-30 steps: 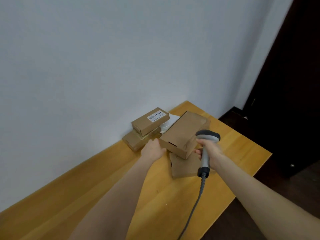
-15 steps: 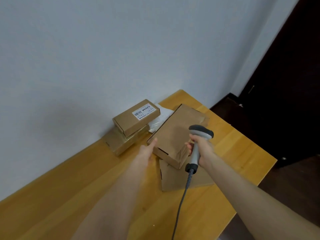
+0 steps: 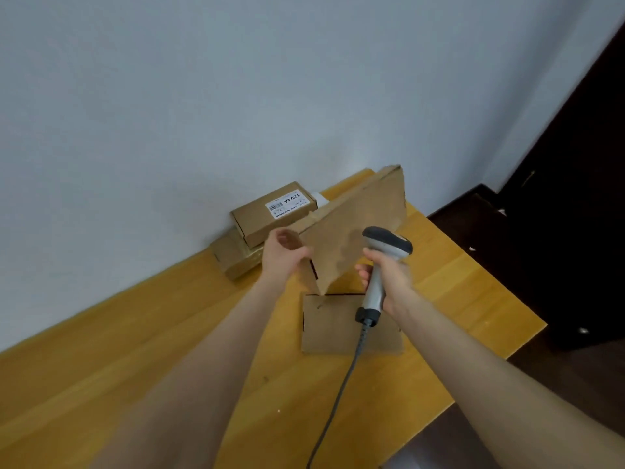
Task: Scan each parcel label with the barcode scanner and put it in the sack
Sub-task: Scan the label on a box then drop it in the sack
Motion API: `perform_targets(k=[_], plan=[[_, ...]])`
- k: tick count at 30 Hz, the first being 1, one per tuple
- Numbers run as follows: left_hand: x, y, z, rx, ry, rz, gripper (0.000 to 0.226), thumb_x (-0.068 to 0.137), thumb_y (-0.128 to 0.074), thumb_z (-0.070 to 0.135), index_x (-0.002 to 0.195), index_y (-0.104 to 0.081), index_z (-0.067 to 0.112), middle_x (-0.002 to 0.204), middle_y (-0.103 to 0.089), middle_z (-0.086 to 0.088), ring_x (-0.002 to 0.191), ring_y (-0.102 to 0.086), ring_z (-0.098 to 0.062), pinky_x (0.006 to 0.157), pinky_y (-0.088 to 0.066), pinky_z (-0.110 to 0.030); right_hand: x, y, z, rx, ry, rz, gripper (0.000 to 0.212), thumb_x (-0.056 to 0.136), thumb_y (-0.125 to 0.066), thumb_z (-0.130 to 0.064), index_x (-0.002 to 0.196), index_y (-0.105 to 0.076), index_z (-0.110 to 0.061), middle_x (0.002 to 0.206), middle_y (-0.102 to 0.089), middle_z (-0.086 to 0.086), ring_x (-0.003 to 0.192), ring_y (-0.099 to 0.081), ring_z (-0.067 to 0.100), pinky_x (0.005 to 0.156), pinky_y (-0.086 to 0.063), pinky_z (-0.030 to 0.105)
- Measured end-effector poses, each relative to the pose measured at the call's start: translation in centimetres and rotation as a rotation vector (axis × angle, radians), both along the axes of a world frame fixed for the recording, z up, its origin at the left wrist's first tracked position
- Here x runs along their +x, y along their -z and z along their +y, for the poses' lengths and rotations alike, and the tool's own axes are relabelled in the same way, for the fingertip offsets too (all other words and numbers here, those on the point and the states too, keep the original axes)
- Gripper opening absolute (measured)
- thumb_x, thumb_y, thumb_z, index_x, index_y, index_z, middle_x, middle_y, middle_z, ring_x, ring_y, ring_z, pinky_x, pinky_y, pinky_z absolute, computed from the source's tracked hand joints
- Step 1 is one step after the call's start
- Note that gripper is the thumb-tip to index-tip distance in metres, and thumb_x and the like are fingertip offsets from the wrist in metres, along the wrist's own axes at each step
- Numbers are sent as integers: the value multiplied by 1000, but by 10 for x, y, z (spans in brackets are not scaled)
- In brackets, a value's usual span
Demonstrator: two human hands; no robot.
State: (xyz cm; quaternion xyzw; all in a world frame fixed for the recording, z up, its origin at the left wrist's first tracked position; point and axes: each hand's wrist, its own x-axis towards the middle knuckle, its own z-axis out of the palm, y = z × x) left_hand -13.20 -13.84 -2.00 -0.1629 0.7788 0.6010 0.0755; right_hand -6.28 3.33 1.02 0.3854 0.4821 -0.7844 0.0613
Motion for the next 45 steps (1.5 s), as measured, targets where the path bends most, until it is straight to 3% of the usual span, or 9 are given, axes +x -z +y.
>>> perform_targets(k=[7, 12, 17, 24, 27, 35, 39, 42, 45], plan=[[62, -44, -44, -871, 380, 545, 59, 69, -79, 11, 123, -53, 13, 123, -49, -10, 113, -49, -27, 85, -51, -35, 27, -28, -16, -55, -73, 113, 12, 86, -71, -15, 89, -65, -5, 65, -68, 9, 53, -61, 13, 51, -51, 23], [113, -17, -76, -1213, 650, 301, 49, 86, -64, 15, 131, -47, 18, 135, -42, -5, 123, -44, -22, 86, -49, -27, 45, -18, -27, -85, -103, 71, 13, 86, -72, -14, 90, -65, -4, 73, -68, 12, 54, -62, 14, 52, -51, 23], [115, 8, -92, -990, 396, 114, 46, 89, -60, 16, 132, -46, 21, 135, -42, -1, 99, -51, -12, 74, -44, -19, 53, 0, -36, -48, -121, 2, 15, 85, -73, -14, 91, -66, -4, 75, -69, 13, 59, -63, 16, 56, -53, 25], [75, 25, -92, -619, 69, -109, 67, 88, -66, 30, 144, -34, 12, 145, -35, -11, 125, -47, -26, 97, -42, -34, 43, 20, -47, 30, -138, -34, 27, 82, -76, -14, 104, -64, -3, 87, -67, 10, 72, -65, 18, 56, -56, 25], [53, 38, -99, -667, 127, -128, 75, 87, -66, 36, 147, -29, 10, 149, -32, -13, 132, -40, -29, 104, -38, -38, 34, 26, -58, 17, -164, -34, 32, 81, -76, -14, 108, -60, -8, 97, -64, 9, 85, -63, 20, 64, -59, 31], [3, 84, -124, -931, 442, -263, 93, 82, -52, 70, 146, -29, 7, 150, -32, -16, 134, -35, -33, 106, -38, -46, 26, 58, -96, -56, -290, -61, 24, 81, -76, -13, 100, -61, -13, 96, -62, 8, 90, -61, 22, 88, -56, 48], [-3, 86, -129, -1071, 498, -294, 103, 74, -47, 82, 149, -27, 15, 152, -32, -12, 138, -29, -34, 107, -33, -47, 26, 66, -107, -26, -326, -62, 23, 81, -77, -16, 98, -62, -14, 99, -64, 10, 91, -61, 23, 90, -55, 47], [-1, 81, -133, -1034, 471, -285, 85, 80, -40, 79, 143, -40, 22, 144, -44, -10, 133, -34, -34, 104, -35, -45, 27, 65, -105, -10, -315, -59, 19, 82, -75, -15, 95, -61, -13, 92, -62, 9, 83, -60, 24, 91, -54, 48], [9, 69, -129, -780, 333, -197, 56, 92, -46, 59, 132, -53, 19, 131, -56, -5, 123, -46, -28, 95, -43, -39, 32, 63, -100, -24, -283, -77, 29, 81, -76, -16, 105, -61, -10, 100, -63, 12, 91, -62, 30, 89, -55, 47]])
